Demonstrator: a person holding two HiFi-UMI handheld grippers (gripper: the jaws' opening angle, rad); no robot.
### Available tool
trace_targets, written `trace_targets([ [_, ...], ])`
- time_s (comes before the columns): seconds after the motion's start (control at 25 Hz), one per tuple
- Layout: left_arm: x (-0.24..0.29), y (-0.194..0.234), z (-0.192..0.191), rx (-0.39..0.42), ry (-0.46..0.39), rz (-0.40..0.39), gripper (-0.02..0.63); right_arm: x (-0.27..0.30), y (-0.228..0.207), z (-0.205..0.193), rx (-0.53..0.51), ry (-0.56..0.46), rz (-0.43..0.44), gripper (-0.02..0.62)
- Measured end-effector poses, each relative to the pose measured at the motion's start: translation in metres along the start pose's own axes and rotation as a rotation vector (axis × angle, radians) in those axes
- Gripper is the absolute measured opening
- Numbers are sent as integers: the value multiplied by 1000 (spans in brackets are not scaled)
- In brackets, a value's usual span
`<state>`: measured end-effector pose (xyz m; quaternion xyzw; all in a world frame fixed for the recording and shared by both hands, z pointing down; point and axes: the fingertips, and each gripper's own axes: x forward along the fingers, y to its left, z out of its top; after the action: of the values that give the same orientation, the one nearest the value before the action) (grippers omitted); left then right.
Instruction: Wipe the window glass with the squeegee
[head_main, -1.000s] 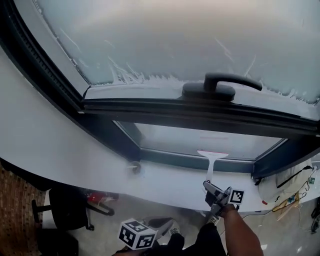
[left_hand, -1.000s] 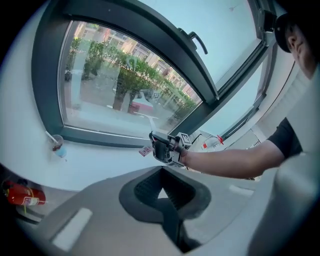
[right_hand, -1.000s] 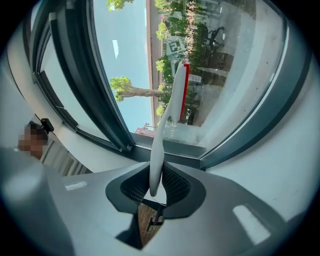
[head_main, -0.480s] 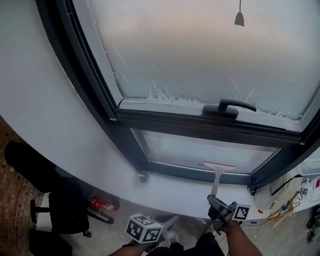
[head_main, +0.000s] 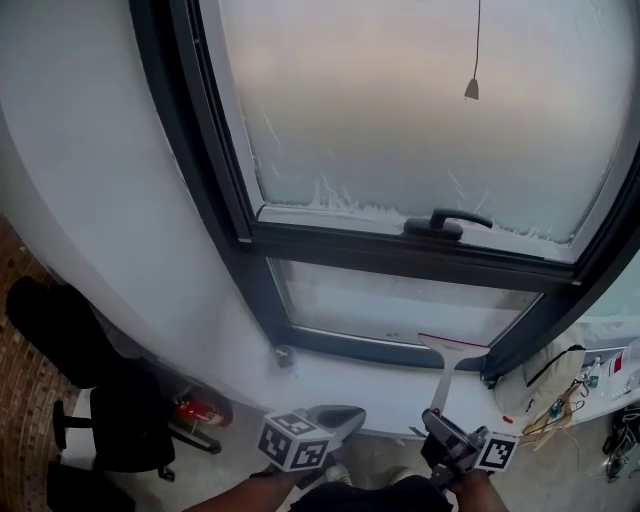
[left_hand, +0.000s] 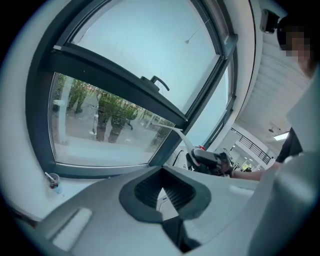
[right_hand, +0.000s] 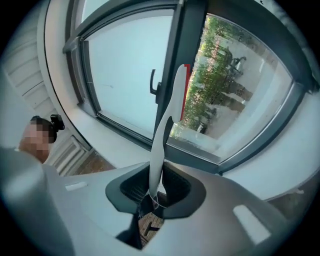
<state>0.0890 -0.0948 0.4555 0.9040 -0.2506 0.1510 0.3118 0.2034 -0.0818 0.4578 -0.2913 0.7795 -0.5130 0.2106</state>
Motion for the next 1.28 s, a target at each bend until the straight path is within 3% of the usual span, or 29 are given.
trace_targets([
  [0.36, -25, -27, -8, -25, -38, 57, 0, -39, 60, -15, -60, 15, 60, 89],
  [0.6, -22, -80, -20, -3, -37, 67, 0, -73, 93, -28, -96, 23, 111, 89],
  [0.76, -17, -123, -37, 10, -29, 59, 0, -104, 89, -38, -115, 38, 85, 89],
  [0.88, -18, -144, -52, 6, -29, 62, 0, -119, 97, -44, -108, 27, 119, 89],
  [1.12, -25, -159, -75, 2, -3, 64, 0, -137, 99, -54, -125, 24, 109, 89],
  [1.28, -36, -147, -70, 27, -3, 59, 0, -134, 109, -65, -162, 13, 97, 89],
])
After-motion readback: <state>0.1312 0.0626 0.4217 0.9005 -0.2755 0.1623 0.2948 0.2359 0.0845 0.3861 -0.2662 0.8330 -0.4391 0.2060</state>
